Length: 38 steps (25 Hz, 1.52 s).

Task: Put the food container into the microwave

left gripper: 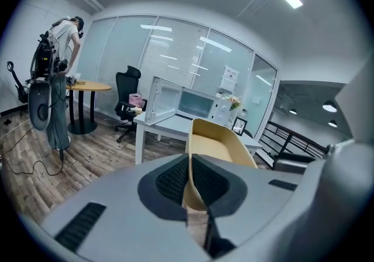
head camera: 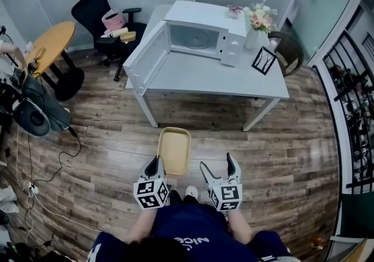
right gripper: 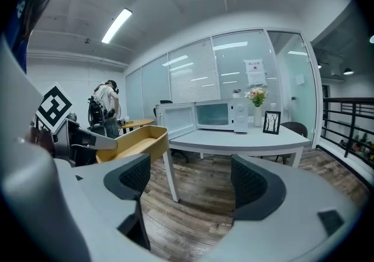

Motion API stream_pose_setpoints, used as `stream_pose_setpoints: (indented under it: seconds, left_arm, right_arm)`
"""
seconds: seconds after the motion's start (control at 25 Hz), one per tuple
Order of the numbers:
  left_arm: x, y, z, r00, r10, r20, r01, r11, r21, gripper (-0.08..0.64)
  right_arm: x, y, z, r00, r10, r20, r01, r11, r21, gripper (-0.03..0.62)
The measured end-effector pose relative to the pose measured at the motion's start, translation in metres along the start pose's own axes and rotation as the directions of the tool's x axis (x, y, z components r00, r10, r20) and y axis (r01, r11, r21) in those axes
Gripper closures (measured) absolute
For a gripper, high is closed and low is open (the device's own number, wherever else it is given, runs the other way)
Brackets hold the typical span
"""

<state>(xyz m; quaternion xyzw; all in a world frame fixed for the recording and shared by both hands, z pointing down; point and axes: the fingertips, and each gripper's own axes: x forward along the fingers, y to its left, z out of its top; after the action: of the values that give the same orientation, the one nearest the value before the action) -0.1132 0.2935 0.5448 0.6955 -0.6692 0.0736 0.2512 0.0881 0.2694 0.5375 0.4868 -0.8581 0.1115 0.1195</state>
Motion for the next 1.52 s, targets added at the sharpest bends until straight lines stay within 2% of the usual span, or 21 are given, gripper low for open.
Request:
stream_pose_setpoints:
  seconds: [0.36,0.64,0.8,1.12,1.52]
  left_arm:
    - [0.020,-0.017,-0.001,1.000,-0.005,-0.022,0.005,1.000,0.011,0.542]
    - [0.059,-0.010,0.013,0.999,-0.025,-0.029,0.025,1.000,0.018,0.541]
    - [0.088,0.003,0.033,0.999,-0.036,-0.029,0.037,0.999,0.026,0.541]
    - [0.149,0.024,0.073,0.996,-0.091,-0.021,0.092,0.994,0.055,0.541]
    - [0.202,0.049,0.101,0.989,-0.133,-0.063,0.137,0.988,0.067,0.543]
  right_arm:
    - [0.006,-0.017,-0.005,1.000,0.014,-0.019,-0.014,1.000,0.009,0.173]
    - [0.036,-0.029,-0.007,0.999,-0.018,-0.041,0.019,1.000,0.022,0.178]
    - [0.067,-0.032,0.002,0.998,-0.029,-0.047,0.030,0.999,0.026,0.181]
    - [0.127,-0.039,0.021,0.995,-0.090,-0.049,0.093,0.995,0.042,0.186]
    - [0.177,-0.038,0.035,0.981,-0.182,-0.062,0.185,0.981,0.052,0.195]
